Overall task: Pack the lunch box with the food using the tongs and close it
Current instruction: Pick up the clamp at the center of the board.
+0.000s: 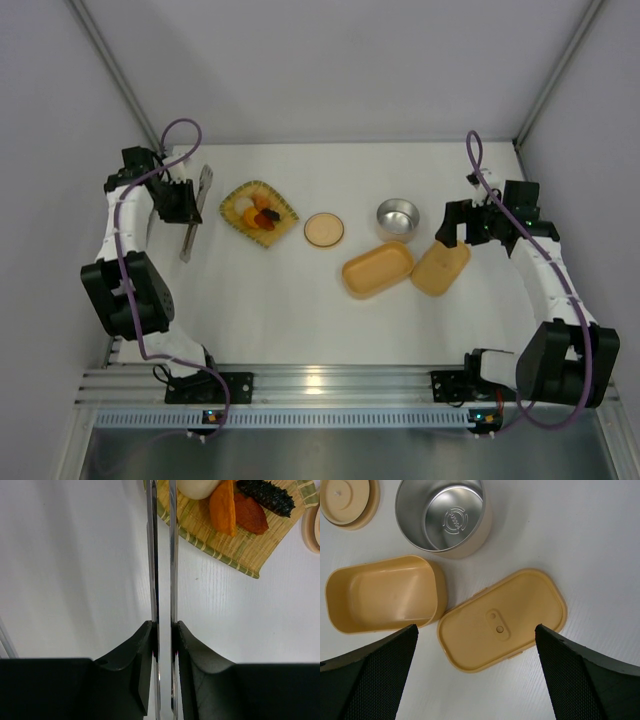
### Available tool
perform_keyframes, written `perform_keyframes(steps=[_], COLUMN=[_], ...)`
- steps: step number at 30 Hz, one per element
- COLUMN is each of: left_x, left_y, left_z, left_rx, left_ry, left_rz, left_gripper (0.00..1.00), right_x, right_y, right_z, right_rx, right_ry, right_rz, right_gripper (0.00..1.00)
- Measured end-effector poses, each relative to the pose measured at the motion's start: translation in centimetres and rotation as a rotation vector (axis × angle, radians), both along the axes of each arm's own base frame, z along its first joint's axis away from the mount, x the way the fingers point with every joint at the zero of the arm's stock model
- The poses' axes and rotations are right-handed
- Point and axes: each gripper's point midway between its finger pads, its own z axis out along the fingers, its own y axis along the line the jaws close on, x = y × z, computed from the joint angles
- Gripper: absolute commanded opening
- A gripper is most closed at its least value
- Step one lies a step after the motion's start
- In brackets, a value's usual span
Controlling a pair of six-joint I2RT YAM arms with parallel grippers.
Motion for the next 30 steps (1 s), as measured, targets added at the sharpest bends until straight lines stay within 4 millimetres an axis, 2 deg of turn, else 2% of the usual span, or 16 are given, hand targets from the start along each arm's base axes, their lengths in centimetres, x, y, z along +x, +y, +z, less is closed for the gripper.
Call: perform_keyframes(steps=[8, 22, 30], left_x=[-0.7, -1.7, -2.6], left_y=[-1.1, -1.8, -2.4], left_z=[1.1, 2.0, 4.1], left_rx=[-0.044, -0.066, -0.065], left_ry=[-0.012, -0.011, -0.067], left_rz=[-0.028, -0.043, -0.079], left_gripper=[0.34, 0.35, 0.4], right_x=[0.0, -0.1, -0.1], right_y=[0.0, 0.1, 0.1], right_z=[0.1, 0.4, 0.8], right_rx=[0.0, 0.003, 0.002], right_ry=[-0.003, -0.012, -0.024], right_rz=[0.0, 0.0, 0.0], right_gripper=[0.99, 0.99, 0.99])
